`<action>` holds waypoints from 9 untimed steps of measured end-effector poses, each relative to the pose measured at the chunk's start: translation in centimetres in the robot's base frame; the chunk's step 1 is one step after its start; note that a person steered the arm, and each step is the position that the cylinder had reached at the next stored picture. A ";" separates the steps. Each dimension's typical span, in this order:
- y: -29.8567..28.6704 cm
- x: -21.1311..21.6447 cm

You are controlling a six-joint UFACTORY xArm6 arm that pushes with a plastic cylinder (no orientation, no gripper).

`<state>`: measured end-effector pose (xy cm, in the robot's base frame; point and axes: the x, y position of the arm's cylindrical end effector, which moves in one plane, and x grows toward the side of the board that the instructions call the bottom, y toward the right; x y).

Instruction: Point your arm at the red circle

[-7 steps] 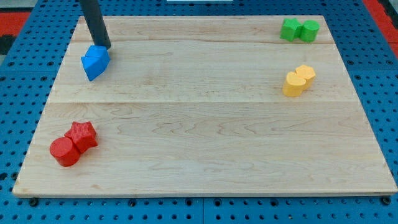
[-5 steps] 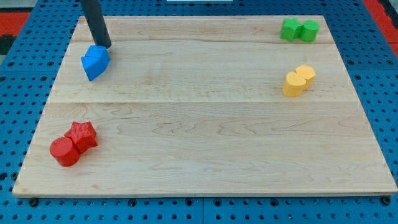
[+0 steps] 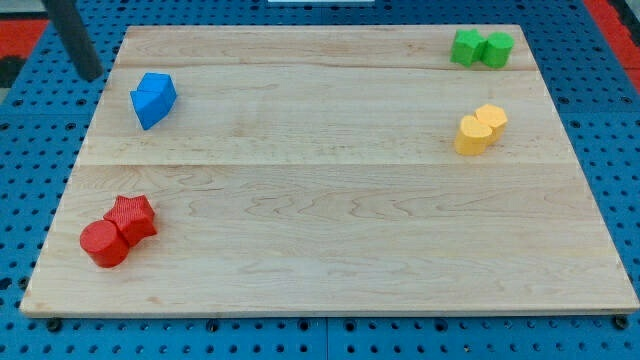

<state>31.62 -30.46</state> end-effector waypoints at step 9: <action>12.3 23.1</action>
